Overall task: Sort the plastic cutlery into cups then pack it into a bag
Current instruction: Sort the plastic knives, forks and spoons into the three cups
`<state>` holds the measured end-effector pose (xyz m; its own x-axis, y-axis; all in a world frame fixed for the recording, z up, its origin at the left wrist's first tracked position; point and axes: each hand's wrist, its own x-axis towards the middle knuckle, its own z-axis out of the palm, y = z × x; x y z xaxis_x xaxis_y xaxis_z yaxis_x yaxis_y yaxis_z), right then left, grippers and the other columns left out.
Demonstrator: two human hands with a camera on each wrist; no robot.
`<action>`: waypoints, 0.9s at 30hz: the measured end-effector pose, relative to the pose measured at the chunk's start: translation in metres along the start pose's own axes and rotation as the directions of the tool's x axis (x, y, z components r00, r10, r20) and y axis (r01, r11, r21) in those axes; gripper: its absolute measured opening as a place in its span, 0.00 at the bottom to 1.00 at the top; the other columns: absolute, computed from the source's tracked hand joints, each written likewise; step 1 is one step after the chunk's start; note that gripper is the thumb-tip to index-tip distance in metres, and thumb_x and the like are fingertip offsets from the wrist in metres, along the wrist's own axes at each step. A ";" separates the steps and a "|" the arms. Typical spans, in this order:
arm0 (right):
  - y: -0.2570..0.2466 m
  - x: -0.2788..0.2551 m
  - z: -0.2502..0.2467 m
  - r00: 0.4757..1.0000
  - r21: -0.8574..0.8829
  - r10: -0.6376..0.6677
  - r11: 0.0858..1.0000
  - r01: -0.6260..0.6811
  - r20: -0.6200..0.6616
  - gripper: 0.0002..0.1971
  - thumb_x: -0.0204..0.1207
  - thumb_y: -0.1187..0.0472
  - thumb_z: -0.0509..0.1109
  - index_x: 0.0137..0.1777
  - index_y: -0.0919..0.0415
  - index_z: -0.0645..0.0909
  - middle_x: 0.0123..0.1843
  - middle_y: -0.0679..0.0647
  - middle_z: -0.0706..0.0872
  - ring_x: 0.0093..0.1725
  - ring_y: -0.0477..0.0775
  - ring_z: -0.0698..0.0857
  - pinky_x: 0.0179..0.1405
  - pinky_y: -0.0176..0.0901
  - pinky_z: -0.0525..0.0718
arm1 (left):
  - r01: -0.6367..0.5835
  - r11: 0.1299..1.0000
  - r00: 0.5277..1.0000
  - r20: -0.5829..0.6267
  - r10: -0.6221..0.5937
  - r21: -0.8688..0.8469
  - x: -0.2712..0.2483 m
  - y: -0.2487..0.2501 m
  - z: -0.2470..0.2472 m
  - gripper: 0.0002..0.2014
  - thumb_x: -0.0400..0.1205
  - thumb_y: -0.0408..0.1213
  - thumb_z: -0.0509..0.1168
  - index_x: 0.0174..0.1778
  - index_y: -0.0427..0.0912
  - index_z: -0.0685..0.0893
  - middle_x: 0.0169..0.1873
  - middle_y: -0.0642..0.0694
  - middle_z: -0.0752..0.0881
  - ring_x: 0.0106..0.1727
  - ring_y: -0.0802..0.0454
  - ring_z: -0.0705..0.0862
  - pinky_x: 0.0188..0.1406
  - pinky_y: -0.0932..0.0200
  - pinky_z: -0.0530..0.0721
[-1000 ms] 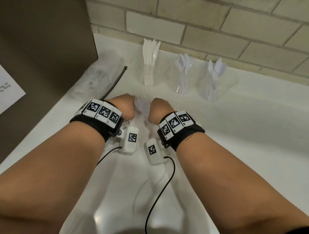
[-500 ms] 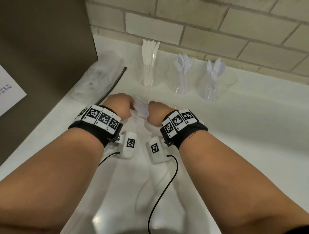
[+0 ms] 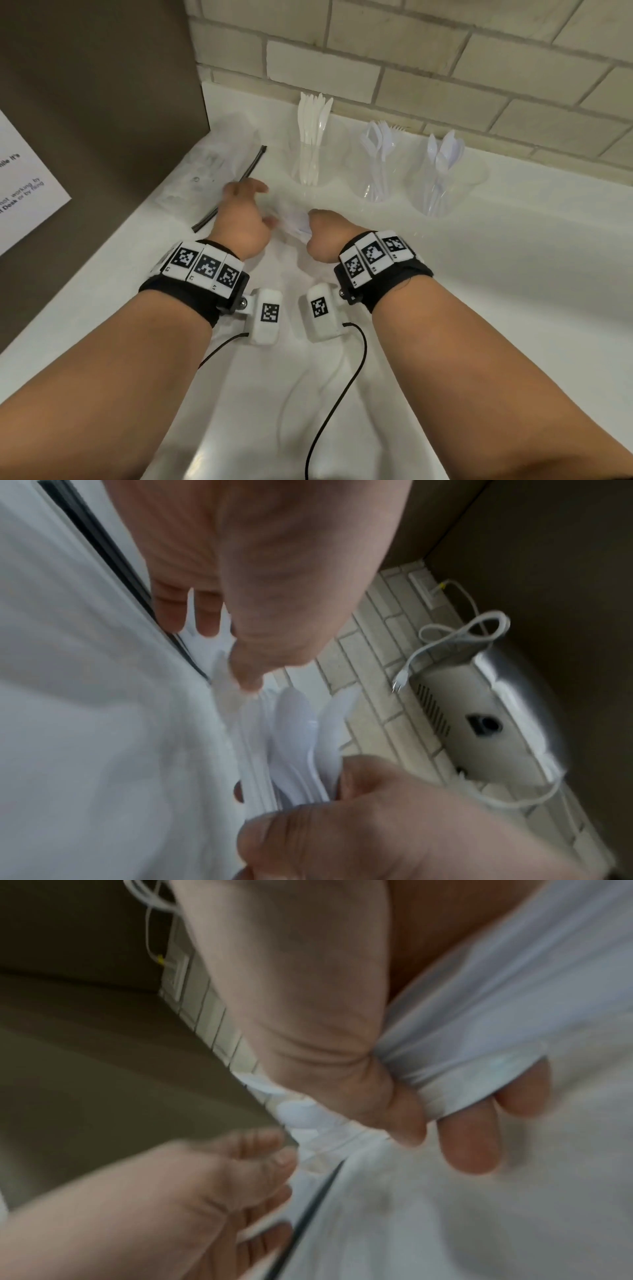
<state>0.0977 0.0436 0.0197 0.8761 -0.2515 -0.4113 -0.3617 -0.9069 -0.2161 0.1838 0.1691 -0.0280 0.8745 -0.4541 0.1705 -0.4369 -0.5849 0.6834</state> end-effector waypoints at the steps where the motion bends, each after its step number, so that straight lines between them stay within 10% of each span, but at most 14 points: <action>1: 0.005 -0.003 -0.006 0.999 0.069 0.007 0.998 -0.005 -0.034 0.22 0.77 0.69 0.67 0.71 0.69 0.68 0.68 0.62 0.77 0.66 0.61 0.79 0.55 0.44 0.78 | 0.061 0.989 0.992 -0.099 -0.075 -0.135 -0.002 0.001 -0.003 0.20 0.79 0.34 0.69 0.66 0.40 0.74 0.64 0.40 0.73 0.52 0.49 0.77 0.55 0.64 0.72; 4: 0.016 -0.014 -0.024 0.975 0.560 0.024 0.822 0.106 -0.219 0.23 0.77 0.69 0.68 0.71 0.70 0.69 0.58 0.62 0.80 0.48 0.58 0.87 0.49 0.49 0.86 | 0.291 0.717 0.931 0.015 -0.365 -0.633 -0.009 0.010 -0.005 0.09 0.84 0.41 0.62 0.57 0.44 0.77 0.53 0.45 0.80 0.49 0.51 0.81 0.51 0.57 0.80; 7: 0.013 -0.028 -0.037 0.926 0.900 0.052 0.264 0.348 -0.373 0.08 0.77 0.73 0.67 0.55 0.73 0.79 0.47 0.63 0.84 0.30 0.54 0.81 0.32 0.46 0.81 | 0.575 0.227 0.792 0.465 -0.395 -0.786 -0.020 0.026 -0.006 0.14 0.86 0.48 0.58 0.46 0.41 0.81 0.39 0.43 0.82 0.41 0.48 0.82 0.43 0.51 0.81; 11: 0.003 -0.032 -0.040 0.873 0.873 0.091 -0.057 0.484 -0.479 0.07 0.78 0.72 0.69 0.38 0.65 0.80 0.34 0.59 0.81 0.26 0.54 0.76 0.27 0.43 0.76 | 0.827 0.171 0.561 0.802 -0.204 -0.535 -0.033 0.038 -0.001 0.31 0.83 0.63 0.50 0.57 0.36 0.81 0.47 0.35 0.84 0.46 0.38 0.84 0.49 0.43 0.85; 14: -0.002 -0.030 -0.036 0.847 0.847 0.143 -0.079 0.526 -0.512 0.07 0.76 0.71 0.71 0.37 0.64 0.80 0.30 0.59 0.77 0.23 0.54 0.75 0.27 0.43 0.76 | 0.893 0.112 0.448 0.887 -0.112 -0.436 -0.036 0.041 0.002 0.33 0.84 0.62 0.48 0.62 0.34 0.79 0.61 0.30 0.81 0.50 0.35 0.84 0.39 0.44 0.89; 18: -0.002 -0.028 -0.035 0.789 0.803 0.193 -0.013 0.596 -0.583 0.10 0.72 0.72 0.74 0.35 0.59 0.81 0.25 0.58 0.77 0.21 0.55 0.76 0.29 0.45 0.78 | 0.902 0.040 0.431 0.898 -0.089 -0.429 -0.036 0.036 0.005 0.29 0.87 0.52 0.49 0.64 0.28 0.78 0.72 0.29 0.76 0.70 0.34 0.77 0.66 0.42 0.78; 21: -0.003 -0.027 -0.032 0.769 0.787 0.186 0.044 0.616 -0.612 0.07 0.69 0.73 0.76 0.36 0.61 0.82 0.29 0.57 0.82 0.22 0.54 0.79 0.32 0.45 0.82 | 0.892 0.008 0.453 0.890 -0.046 -0.453 -0.034 0.037 0.002 0.30 0.87 0.50 0.48 0.64 0.24 0.77 0.59 0.25 0.84 0.59 0.34 0.85 0.63 0.41 0.81; 27: -0.015 -0.021 -0.007 0.831 0.854 0.198 0.150 0.498 -0.520 0.18 0.64 0.65 0.81 0.50 0.69 0.78 0.35 0.59 0.86 0.33 0.57 0.87 0.36 0.56 0.89 | 0.796 -0.276 0.579 0.810 0.090 -0.538 -0.021 0.048 -0.008 0.23 0.81 0.39 0.58 0.72 0.34 0.75 0.71 0.36 0.78 0.72 0.40 0.77 0.68 0.36 0.76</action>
<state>0.0870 0.0603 0.0376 0.8222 -0.5642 0.0757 0.1104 0.0276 -0.9935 0.1461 0.1564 0.0069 0.2963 -0.8603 -0.4148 0.9304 0.1617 0.3290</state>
